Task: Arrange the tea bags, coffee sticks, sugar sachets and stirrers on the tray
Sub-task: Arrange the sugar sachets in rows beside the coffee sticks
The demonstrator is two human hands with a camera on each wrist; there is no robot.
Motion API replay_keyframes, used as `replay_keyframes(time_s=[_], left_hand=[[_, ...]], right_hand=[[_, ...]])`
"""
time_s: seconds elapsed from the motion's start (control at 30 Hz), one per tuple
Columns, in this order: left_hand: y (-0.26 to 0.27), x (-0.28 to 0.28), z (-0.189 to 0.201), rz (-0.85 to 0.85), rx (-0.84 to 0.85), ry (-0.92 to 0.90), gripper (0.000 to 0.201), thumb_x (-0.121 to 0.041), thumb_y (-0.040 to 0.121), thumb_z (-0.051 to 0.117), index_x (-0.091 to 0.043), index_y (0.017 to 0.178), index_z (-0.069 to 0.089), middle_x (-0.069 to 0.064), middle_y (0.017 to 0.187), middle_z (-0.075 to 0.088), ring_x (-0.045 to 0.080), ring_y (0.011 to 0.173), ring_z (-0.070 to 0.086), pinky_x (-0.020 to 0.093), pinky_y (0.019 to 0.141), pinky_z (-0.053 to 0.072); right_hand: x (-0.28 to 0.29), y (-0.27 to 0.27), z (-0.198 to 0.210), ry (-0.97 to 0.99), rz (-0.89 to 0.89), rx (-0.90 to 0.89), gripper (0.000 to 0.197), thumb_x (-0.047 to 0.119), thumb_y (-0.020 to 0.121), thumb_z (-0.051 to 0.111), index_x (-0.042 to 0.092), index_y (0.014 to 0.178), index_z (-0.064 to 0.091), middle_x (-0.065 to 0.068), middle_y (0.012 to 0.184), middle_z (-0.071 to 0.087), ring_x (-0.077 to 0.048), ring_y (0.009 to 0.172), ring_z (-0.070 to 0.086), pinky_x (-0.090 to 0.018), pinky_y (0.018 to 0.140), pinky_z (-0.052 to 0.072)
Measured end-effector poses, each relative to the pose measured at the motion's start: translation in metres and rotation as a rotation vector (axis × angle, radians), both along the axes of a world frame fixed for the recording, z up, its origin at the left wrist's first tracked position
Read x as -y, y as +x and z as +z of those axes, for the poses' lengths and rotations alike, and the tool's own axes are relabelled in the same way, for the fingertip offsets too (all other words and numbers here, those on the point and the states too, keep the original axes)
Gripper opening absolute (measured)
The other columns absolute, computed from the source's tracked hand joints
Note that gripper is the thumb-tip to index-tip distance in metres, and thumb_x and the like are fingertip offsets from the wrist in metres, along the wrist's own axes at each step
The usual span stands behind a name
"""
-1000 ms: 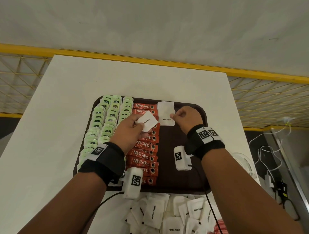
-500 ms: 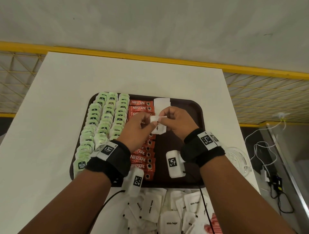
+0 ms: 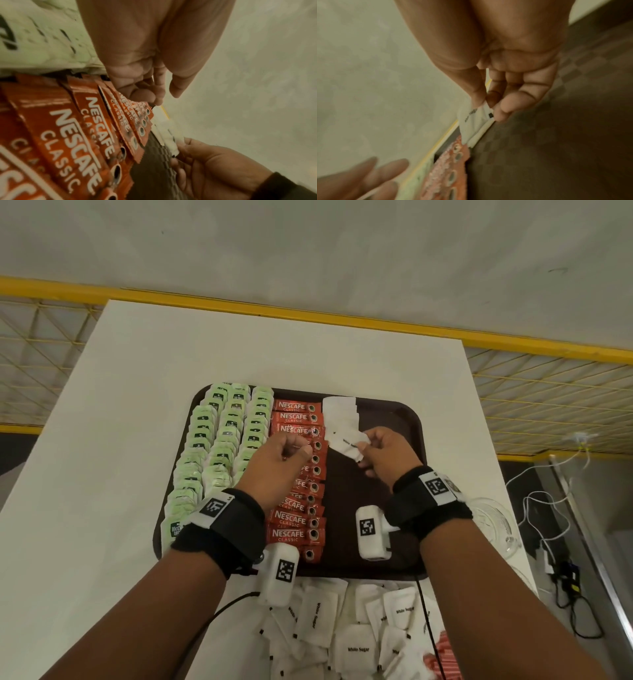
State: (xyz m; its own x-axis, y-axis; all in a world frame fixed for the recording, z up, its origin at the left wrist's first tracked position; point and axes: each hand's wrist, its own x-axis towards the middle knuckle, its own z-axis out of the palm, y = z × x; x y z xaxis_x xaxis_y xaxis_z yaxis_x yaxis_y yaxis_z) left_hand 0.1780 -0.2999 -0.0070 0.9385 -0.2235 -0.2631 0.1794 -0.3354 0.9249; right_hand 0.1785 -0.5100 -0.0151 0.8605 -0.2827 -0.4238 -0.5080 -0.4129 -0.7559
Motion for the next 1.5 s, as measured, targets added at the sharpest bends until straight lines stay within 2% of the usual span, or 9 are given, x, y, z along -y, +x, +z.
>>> replay_keyframes(time_s=[0.1,0.2,0.33,0.6,0.9,1.0,1.17,1.3,1.5], left_hand=[[-0.002,-0.009,-0.002,-0.002,0.009,0.037,0.011,-0.032,0.097,0.055,-0.025,0.106,0.060,-0.001,0.098,0.062,0.012,0.084,0.057,0.030,0.076,0.050],[-0.004,-0.014,0.000,-0.003,0.024,0.068,0.013,-0.034,0.097,0.055,-0.025,0.105,0.060,0.005,0.100,0.064,0.018,0.087,0.060,0.035,0.078,0.051],[-0.007,-0.020,0.004,-0.009,0.032,0.065,0.012,-0.033,0.097,0.054,-0.026,0.105,0.060,0.007,0.098,0.064,0.023,0.082,0.060,0.044,0.076,0.055],[-0.033,-0.033,0.026,-0.026,0.045,0.073,0.009,-0.035,0.097,0.055,-0.026,0.096,0.058,0.003,0.095,0.065,0.016,0.080,0.059,0.033,0.073,0.051],[-0.126,-0.047,0.034,-0.199,0.059,0.350,0.017,-0.033,0.098,0.056,-0.016,0.097,0.060,-0.001,0.088,0.062,0.015,0.079,0.057,0.031,0.073,0.049],[-0.158,-0.051,0.023,-0.283,0.022,0.568,0.022,-0.035,0.097,0.056,-0.014,0.099,0.060,0.006,0.098,0.065,0.022,0.090,0.060,0.037,0.082,0.049],[-0.194,-0.038,0.003,-0.135,-0.104,0.879,0.061,-0.058,0.091,0.053,-0.008,0.127,0.049,0.016,0.128,0.052,0.033,0.116,0.055,0.042,0.098,0.046],[-0.205,-0.019,-0.001,-0.023,-0.185,0.930,0.085,-0.074,0.078,0.059,-0.008,0.131,0.045,0.014,0.129,0.051,0.029,0.117,0.054,0.039,0.097,0.046],[-0.207,-0.011,-0.002,0.042,-0.245,0.830,0.072,-0.047,0.075,0.080,-0.004,0.125,0.050,0.012,0.126,0.060,0.027,0.114,0.059,0.032,0.089,0.048]], right_hand=[[0.006,0.015,-0.007,-0.237,0.131,-0.034,0.016,0.017,0.095,0.059,0.008,0.109,0.060,-0.008,0.089,0.064,-0.026,0.084,0.066,-0.041,0.079,0.057],[0.006,0.027,-0.006,-0.332,0.159,-0.036,0.015,0.019,0.089,0.068,0.016,0.102,0.060,-0.007,0.098,0.066,-0.025,0.092,0.065,-0.040,0.088,0.054],[0.005,0.037,-0.002,-0.422,0.124,-0.017,0.022,0.021,0.084,0.075,0.020,0.096,0.057,0.002,0.099,0.061,-0.016,0.091,0.058,-0.027,0.080,0.043],[-0.009,-0.002,0.028,-0.414,0.120,0.057,0.030,0.033,0.088,0.069,0.014,0.107,0.056,0.000,0.098,0.059,-0.018,0.089,0.056,-0.029,0.076,0.041],[-0.033,-0.146,0.064,-0.234,0.514,0.051,0.012,0.031,0.088,0.069,0.023,0.095,0.062,0.006,0.087,0.063,-0.012,0.082,0.062,-0.027,0.075,0.049],[-0.030,-0.183,0.053,-0.330,0.690,-0.066,0.017,0.028,0.087,0.070,0.021,0.102,0.066,0.006,0.096,0.063,-0.013,0.090,0.060,-0.021,0.072,0.044],[-0.034,-0.222,0.030,-0.504,0.785,-0.151,0.047,0.036,0.087,0.069,0.024,0.130,0.055,-0.001,0.127,0.055,-0.018,0.114,0.055,-0.031,0.096,0.046],[-0.041,-0.236,0.023,-0.579,0.829,-0.166,0.061,0.042,0.089,0.064,0.023,0.143,0.043,-0.006,0.138,0.042,-0.024,0.123,0.050,-0.036,0.102,0.044],[-0.045,-0.239,0.018,-0.626,0.810,-0.133,0.062,0.043,0.086,0.068,0.023,0.140,0.046,-0.007,0.136,0.041,-0.026,0.125,0.046,-0.039,0.104,0.042]])
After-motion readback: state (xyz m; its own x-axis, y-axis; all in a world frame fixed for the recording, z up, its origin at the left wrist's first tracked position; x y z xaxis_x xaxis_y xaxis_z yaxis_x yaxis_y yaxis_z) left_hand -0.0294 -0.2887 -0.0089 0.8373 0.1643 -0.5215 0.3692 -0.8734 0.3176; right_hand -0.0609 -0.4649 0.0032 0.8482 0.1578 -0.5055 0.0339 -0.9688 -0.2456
